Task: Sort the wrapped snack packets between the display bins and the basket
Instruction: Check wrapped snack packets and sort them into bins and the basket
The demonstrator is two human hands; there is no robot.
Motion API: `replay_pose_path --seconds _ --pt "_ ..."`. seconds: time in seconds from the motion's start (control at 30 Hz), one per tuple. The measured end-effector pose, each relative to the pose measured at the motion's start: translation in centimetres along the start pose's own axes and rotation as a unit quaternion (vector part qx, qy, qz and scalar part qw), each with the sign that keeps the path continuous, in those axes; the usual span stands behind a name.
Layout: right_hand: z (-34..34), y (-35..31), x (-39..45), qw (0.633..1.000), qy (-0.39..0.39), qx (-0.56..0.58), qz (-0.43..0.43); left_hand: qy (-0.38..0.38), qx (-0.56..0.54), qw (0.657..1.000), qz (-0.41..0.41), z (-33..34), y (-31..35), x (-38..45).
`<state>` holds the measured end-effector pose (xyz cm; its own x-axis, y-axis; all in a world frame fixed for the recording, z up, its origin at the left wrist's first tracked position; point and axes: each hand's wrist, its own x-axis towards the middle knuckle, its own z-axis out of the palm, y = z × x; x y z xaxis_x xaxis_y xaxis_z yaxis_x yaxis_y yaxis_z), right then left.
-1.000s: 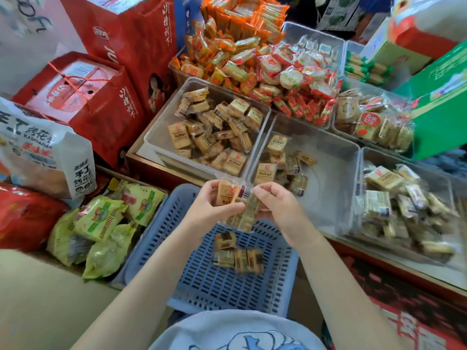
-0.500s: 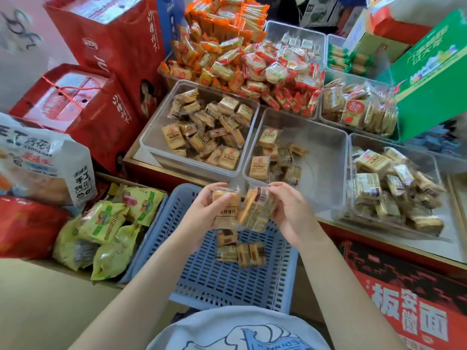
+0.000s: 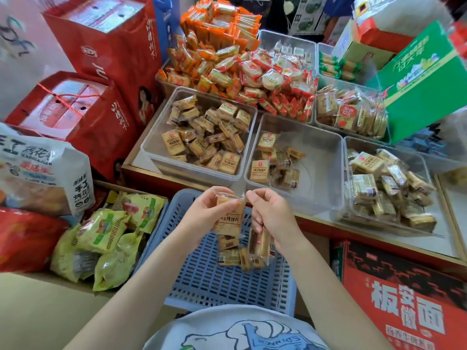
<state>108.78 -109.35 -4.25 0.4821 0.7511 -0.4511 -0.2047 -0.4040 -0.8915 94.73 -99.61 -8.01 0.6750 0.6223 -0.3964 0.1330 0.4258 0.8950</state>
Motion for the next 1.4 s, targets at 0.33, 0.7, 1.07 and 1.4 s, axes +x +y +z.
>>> replay_pose_path --seconds 0.33,0.7,1.07,1.4 --pt "-0.7 0.5 0.3 0.996 -0.012 -0.086 -0.027 -0.021 0.009 1.0 0.016 0.0 -0.5 0.3" --pt "-1.8 0.9 0.3 0.995 -0.024 -0.098 -0.029 -0.018 0.089 0.994 0.057 0.5 -0.5 -0.4" --pt "-1.9 0.6 0.1 0.994 -0.027 -0.098 -0.029 0.025 0.087 0.994 0.058 1.0 -0.6 -0.7" --pt "-1.8 0.4 0.0 0.997 -0.024 -0.066 -0.04 0.04 0.003 0.999 0.036 0.9 -0.4 -0.2"
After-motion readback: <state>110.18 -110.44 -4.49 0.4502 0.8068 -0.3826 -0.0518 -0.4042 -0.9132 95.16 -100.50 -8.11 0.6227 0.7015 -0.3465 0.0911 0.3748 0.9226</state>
